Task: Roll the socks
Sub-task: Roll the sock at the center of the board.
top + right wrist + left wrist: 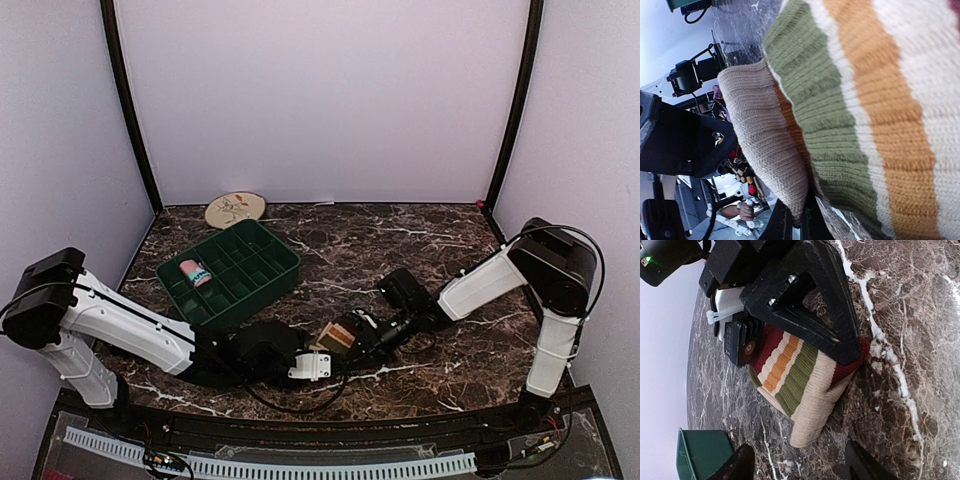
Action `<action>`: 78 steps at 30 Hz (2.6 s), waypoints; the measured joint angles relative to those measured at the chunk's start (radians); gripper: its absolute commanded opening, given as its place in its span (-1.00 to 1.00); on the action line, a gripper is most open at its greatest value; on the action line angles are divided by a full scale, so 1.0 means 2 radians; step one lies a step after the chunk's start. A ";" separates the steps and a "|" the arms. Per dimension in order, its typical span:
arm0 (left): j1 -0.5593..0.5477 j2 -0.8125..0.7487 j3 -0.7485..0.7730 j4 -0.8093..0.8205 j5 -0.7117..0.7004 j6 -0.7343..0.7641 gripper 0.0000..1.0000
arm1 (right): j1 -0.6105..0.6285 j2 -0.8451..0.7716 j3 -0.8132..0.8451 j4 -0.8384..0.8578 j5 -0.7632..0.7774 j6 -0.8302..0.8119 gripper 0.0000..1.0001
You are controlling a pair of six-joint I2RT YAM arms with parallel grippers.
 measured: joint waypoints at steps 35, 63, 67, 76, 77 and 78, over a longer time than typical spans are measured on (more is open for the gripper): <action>0.000 0.107 0.007 0.162 -0.046 0.089 -0.17 | -0.017 0.001 -0.094 0.202 -0.060 0.192 -1.00; 0.000 0.118 0.039 0.106 -0.026 0.069 0.08 | -0.026 0.001 -0.097 0.207 -0.071 0.203 -1.00; 0.000 0.131 0.050 0.100 -0.022 0.069 0.08 | -0.026 0.001 -0.097 0.207 -0.071 0.203 -1.00; 0.000 0.130 0.046 0.102 -0.038 0.063 0.07 | -0.026 0.001 -0.105 0.225 -0.073 0.213 -1.00; -0.001 0.128 0.041 0.106 -0.043 0.063 0.06 | -0.026 0.001 -0.106 0.228 -0.073 0.215 -1.00; -0.002 0.126 0.036 0.110 -0.048 0.063 0.06 | -0.026 0.002 -0.106 0.230 -0.073 0.216 -1.00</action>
